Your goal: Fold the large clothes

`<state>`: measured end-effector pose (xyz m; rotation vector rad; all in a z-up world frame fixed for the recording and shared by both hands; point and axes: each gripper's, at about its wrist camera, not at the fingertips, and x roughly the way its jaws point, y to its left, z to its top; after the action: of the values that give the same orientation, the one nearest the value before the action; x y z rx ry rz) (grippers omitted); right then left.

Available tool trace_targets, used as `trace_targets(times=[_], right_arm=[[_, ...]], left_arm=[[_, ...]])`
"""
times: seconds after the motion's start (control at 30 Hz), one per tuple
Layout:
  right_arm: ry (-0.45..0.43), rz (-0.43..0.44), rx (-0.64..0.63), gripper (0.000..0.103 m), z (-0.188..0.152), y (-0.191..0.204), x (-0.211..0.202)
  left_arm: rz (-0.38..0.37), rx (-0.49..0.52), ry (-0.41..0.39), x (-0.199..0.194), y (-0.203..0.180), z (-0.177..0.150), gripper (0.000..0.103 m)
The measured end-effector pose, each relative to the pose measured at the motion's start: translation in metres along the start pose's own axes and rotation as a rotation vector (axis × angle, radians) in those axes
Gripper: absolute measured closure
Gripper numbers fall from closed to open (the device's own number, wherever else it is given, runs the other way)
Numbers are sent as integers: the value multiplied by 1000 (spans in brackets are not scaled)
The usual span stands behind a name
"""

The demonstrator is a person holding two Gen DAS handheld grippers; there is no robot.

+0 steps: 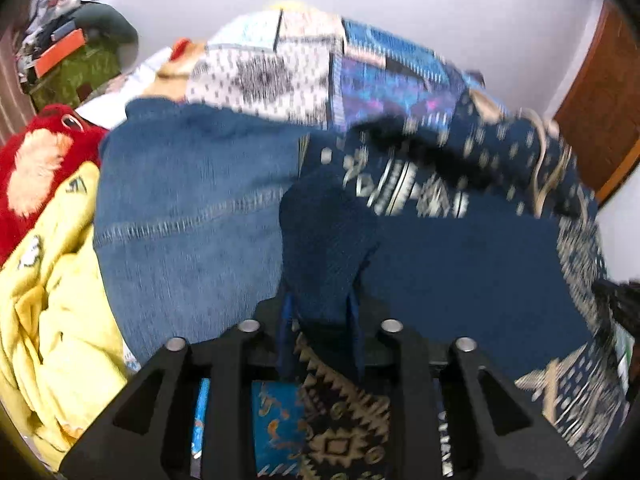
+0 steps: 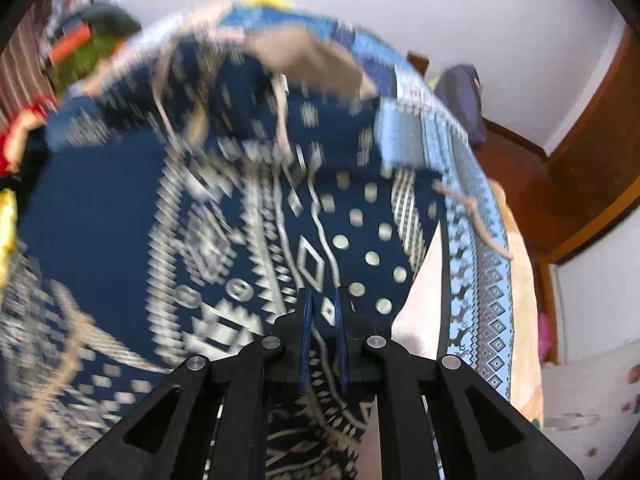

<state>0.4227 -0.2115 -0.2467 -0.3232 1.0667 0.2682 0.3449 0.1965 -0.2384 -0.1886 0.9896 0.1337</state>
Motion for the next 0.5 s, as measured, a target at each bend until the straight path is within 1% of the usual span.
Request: trace_targets(times=[0.03, 0.1, 0.13, 0.17, 0.27, 0.33, 0.5], right_arm=[[-12, 3, -11, 96, -3, 0, 3], [-34, 0, -28, 96, -6, -1, 2], [-28, -22, -31, 96, -6, -3, 1], [-17, -42, -32, 96, -8, -5, 2], [-28, -35, -40, 96, -14, -9, 0], [-35, -45, -46, 96, -14, -9, 0], [-51, -112, -85, 96, -19, 1, 0]], left_arm=[[22, 14, 4, 2, -2, -3, 56], [66, 56, 1, 4, -3, -11, 46], [69, 65, -2, 4, -1, -13, 43], [71, 74, 0, 4, 0, -15, 41], [73, 78, 10, -3, 7, -21, 37], [85, 73, 6, -10, 13, -23, 31], [130, 86, 16, -24, 27, -35, 29]])
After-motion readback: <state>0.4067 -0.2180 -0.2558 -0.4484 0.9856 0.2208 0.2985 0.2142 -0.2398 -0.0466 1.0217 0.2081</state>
